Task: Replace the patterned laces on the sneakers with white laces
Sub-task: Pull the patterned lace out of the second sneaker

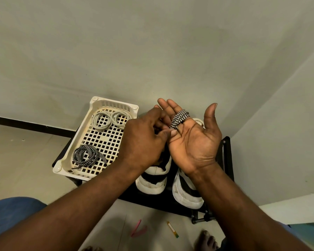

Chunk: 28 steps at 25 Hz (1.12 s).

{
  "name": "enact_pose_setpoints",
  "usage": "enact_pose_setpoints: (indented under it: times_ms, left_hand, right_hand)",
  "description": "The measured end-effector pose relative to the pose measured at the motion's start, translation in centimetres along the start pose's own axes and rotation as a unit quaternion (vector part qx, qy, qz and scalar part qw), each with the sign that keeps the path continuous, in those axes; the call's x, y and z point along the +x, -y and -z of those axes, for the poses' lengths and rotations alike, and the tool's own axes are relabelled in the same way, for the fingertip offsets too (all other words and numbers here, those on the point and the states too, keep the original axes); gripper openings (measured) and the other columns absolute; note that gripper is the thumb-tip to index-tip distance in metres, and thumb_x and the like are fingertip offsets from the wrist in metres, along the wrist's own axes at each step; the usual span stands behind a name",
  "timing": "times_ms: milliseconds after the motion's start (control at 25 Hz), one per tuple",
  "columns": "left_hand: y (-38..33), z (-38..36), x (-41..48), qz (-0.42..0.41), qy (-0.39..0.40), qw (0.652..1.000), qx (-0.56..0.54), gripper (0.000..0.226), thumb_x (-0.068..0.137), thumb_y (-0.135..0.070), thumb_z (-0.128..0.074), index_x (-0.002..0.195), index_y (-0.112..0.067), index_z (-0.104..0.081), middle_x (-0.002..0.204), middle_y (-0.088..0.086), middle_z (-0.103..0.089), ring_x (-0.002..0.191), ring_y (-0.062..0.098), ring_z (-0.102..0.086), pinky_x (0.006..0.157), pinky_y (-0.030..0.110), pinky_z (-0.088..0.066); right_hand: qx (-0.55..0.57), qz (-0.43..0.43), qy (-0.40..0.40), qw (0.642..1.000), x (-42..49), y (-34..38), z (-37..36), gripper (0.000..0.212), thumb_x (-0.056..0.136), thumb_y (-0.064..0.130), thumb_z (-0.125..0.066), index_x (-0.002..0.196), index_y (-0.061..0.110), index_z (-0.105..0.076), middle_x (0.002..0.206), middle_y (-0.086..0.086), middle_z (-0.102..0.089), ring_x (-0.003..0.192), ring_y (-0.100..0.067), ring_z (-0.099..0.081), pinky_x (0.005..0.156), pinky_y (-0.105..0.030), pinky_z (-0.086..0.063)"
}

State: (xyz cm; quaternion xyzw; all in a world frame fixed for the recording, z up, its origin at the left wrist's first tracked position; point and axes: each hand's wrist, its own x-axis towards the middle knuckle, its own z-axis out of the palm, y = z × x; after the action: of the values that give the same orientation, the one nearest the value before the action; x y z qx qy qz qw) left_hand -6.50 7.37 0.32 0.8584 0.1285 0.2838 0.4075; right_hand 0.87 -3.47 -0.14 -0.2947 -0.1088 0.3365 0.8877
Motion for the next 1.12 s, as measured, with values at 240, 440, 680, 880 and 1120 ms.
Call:
enact_pose_setpoints:
  times_ms: [240,440,680,880,1120]
  left_hand:
    - [0.3,-0.2,0.1,0.077,-0.005,0.997,-0.016,0.017,0.077,-0.029,-0.090,0.089,-0.029,-0.079,0.088,-0.014,-0.070,0.076,-0.002,-0.064,0.070,0.010,-0.047]
    - [0.5,-0.3,0.1,0.106,0.007,0.993,-0.053,0.009,0.083,-0.024,-0.084,0.086,-0.026,-0.076,0.088,-0.011,-0.070,0.075,0.002,-0.065,0.071,0.019,-0.051]
    - [0.7,-0.8,0.0,0.001,0.020,0.993,0.119,0.021,0.098,-0.023,-0.049,0.113,-0.012,-0.059,0.095,-0.003,-0.051,0.081,0.014,-0.046,0.071,0.026,-0.031]
    - [0.4,-0.2,0.2,-0.041,-0.032,0.992,0.111,0.038,0.091,-0.035,-0.034,0.105,-0.010,-0.059,0.089,-0.001,-0.055,0.073,0.013,-0.044,0.065,0.026,-0.031]
    - [1.5,0.4,1.3,-0.050,-0.065,0.992,0.098,0.004,0.096,-0.012,-0.061,0.101,-0.012,-0.063,0.087,-0.003,-0.061,0.073,0.012,-0.049,0.066,0.025,-0.034]
  right_hand:
    - [-0.068,0.019,-0.001,0.998,-0.4,-0.5,-0.4,0.107,0.088,0.082,-0.034,0.153,-0.003,-0.041,0.154,-0.021,-0.051,0.149,-0.031,-0.043,0.129,-0.048,-0.021]
    - [-0.111,0.035,-0.008,0.993,-0.4,-0.9,-0.9,0.111,0.080,0.082,-0.041,0.149,-0.005,-0.047,0.153,-0.019,-0.054,0.147,-0.027,-0.046,0.129,-0.044,-0.022]
    - [-0.181,0.035,-0.038,0.982,-0.9,-1.7,-1.4,0.096,0.093,0.074,-0.030,0.145,-0.003,-0.052,0.144,-0.023,-0.060,0.130,-0.020,-0.059,0.107,-0.025,-0.048]
    - [-0.229,0.061,-0.051,0.970,-0.9,-2.5,-1.4,0.079,0.097,0.059,-0.040,0.151,0.001,-0.047,0.116,0.000,-0.071,0.111,-0.002,-0.065,0.104,-0.021,-0.049]
    - [-0.238,0.036,-0.042,0.970,-1.4,-2.3,-2.5,0.038,0.099,0.044,-0.055,0.105,0.010,-0.072,0.100,-0.005,-0.076,0.107,-0.010,-0.069,0.102,-0.026,-0.051]
